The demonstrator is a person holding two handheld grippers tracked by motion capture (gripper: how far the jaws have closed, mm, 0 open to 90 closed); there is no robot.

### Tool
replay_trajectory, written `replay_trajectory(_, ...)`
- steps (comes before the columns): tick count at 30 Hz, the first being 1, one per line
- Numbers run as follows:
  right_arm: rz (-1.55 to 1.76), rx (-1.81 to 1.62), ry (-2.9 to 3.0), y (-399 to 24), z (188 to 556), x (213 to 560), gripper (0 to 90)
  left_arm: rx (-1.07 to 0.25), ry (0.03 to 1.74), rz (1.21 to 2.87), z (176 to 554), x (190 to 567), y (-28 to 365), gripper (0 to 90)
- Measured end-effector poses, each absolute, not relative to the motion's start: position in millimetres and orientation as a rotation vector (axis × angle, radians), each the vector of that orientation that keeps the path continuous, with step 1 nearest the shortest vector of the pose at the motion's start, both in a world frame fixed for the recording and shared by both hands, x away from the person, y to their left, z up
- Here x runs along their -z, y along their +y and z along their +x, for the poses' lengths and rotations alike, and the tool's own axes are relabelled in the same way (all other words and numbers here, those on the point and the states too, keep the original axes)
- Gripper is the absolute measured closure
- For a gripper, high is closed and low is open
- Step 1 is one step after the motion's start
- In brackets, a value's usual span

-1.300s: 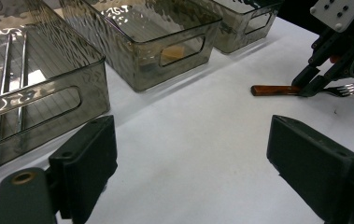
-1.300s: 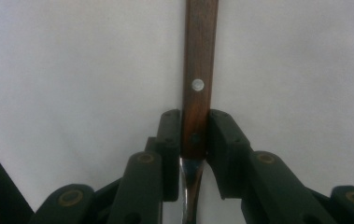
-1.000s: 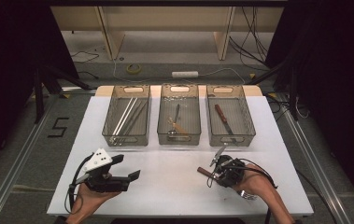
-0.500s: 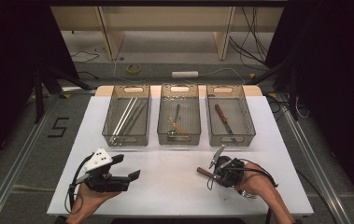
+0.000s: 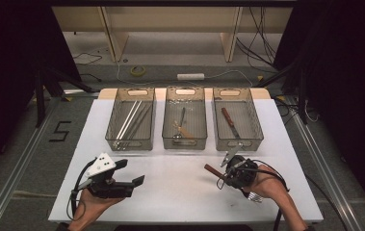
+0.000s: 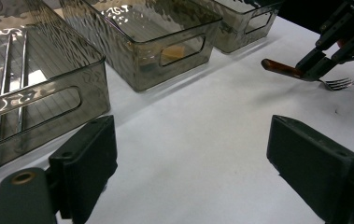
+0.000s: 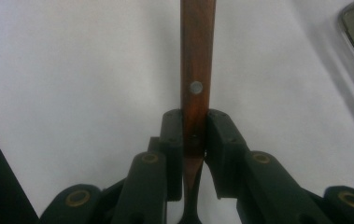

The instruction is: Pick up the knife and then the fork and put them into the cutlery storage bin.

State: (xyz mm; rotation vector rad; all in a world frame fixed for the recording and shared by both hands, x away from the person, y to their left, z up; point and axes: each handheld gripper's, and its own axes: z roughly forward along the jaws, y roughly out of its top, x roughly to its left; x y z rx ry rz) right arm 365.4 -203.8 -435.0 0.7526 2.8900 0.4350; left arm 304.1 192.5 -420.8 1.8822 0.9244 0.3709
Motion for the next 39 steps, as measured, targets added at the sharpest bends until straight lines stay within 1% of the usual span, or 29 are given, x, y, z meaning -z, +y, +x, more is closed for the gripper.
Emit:
replay_trajectory(19, 0.803, -0.53, 2.873, -211, 368, 428, 78.0, -0.37, 0.926, 1.881, 304, 421, 193, 15.6)
replay_trajectory(31, 0.868, -0.682, 2.831, -223, 374, 419, 78.0, -0.369, 0.932, 1.878, 304, 421, 192, 15.6)
replay_trajectory(39, 0.911, -0.831, 2.781, -236, 380, 405, 78.0, -0.372, 0.931, 1.879, 305, 421, 193, 15.6)
